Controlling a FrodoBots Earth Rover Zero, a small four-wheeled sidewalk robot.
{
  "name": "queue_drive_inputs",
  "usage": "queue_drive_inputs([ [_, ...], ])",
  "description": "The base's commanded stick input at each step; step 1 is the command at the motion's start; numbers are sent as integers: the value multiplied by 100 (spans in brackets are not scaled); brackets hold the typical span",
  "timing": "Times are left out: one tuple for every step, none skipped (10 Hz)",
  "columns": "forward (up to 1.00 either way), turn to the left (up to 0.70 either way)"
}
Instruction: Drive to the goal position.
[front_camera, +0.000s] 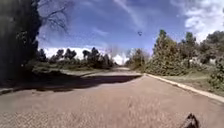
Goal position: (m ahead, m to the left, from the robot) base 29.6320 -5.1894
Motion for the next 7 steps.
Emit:
queue_drive_inputs([
  [100, -26],
  [100, -40],
  [100, -30],
  [100, 0],
  [100, 0],
  [100, 0],
  [100, -12],
])
